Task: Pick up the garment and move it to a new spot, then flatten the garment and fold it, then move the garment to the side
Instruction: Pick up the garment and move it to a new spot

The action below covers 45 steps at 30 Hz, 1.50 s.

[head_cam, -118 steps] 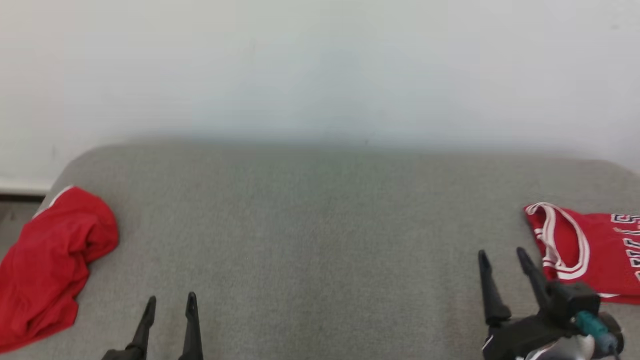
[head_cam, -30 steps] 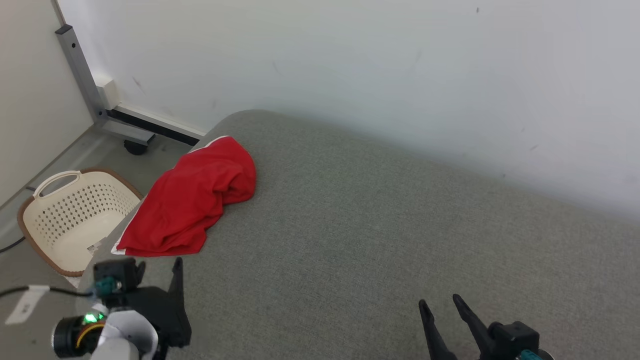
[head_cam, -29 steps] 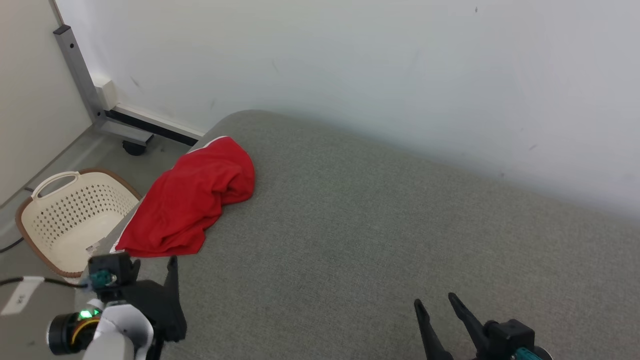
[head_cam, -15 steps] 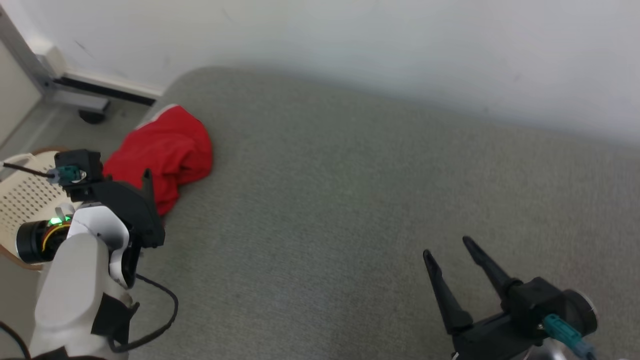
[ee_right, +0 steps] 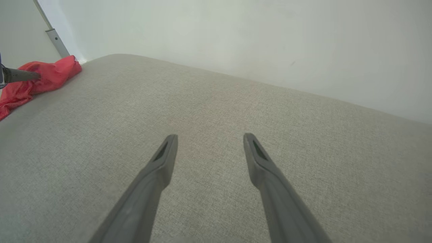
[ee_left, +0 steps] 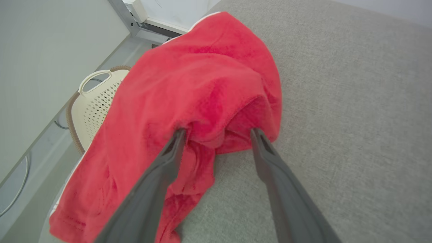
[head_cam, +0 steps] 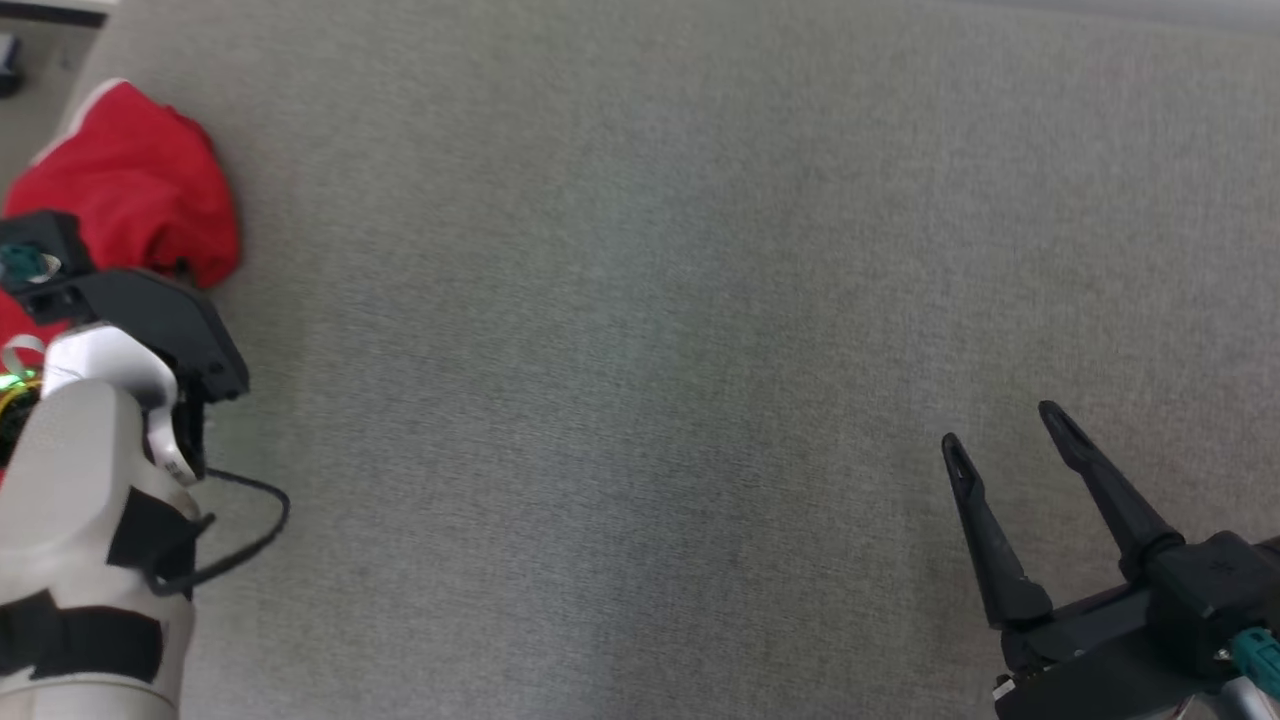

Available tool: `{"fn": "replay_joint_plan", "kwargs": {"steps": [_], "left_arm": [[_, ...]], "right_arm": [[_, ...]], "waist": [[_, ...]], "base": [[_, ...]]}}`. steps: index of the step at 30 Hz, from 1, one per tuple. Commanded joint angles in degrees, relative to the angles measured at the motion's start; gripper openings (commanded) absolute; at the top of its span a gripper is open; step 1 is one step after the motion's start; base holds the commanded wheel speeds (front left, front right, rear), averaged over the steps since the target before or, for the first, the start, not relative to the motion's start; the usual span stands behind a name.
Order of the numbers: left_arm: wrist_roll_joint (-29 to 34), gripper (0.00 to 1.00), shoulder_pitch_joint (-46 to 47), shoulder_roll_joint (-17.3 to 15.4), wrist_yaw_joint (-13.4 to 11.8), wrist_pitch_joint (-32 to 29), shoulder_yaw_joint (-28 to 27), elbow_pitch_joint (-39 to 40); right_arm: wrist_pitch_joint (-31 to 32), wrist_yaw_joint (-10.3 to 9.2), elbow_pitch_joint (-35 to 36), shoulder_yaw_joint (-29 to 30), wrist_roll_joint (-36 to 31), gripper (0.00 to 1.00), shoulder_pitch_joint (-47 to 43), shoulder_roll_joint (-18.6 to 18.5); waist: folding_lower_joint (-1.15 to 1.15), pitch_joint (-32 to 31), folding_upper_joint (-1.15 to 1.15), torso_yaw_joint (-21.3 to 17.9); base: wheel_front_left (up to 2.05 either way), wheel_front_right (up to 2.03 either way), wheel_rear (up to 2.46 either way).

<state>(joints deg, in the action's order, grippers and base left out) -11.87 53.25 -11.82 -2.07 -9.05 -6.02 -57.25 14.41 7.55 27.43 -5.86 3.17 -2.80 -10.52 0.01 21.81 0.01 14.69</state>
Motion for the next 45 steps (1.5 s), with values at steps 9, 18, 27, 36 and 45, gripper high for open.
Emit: {"fn": "replay_joint_plan", "kwargs": {"steps": [9, 18, 27, 36, 45], "left_arm": [[0.3, 0.46, 3.9, -3.0, -5.8, 4.6, -0.9, -7.3], [-1.0, 0.0, 0.9, -2.4, -4.4, 10.2, -0.9, -11.3], [-1.4, 0.0, -3.0, -1.9, -2.9, 17.3, -0.4, -11.8], [-1.4, 0.0, -2.1, 4.8, 2.3, 19.1, 3.2, -7.2], [-16.3, 0.0, -2.5, 9.1, 9.3, 11.3, 12.2, 2.5]], "right_arm": [[0.4, -0.12, 1.7, 1.3, 0.5, 1.0, -1.2, -0.4], [-1.3, -0.12, -2.3, -0.7, 1.8, 1.0, 1.1, 0.8], [-5.6, -0.12, -10.6, -2.4, 4.0, 1.0, 0.1, 3.7], [-10.0, -0.12, -17.2, -2.1, 5.8, 1.0, -2.5, 7.0], [-12.6, -0.12, -20.3, -0.6, 6.0, 1.0, -3.3, 7.6]], "waist": [[-0.01, 6.2, -0.01, -5.2], [-0.01, 0.0, -0.01, -6.8], [-0.01, -15.2, -0.01, -9.1], [-0.01, -26.6, -0.01, -11.6], [-0.01, -30.4, -0.01, -15.1]], "base": [[0.0, 0.0, 0.0], [0.0, 0.0, 0.0], [0.0, 0.0, 0.0], [0.0, 0.0, 0.0], [0.0, 0.0, 0.0]]}}
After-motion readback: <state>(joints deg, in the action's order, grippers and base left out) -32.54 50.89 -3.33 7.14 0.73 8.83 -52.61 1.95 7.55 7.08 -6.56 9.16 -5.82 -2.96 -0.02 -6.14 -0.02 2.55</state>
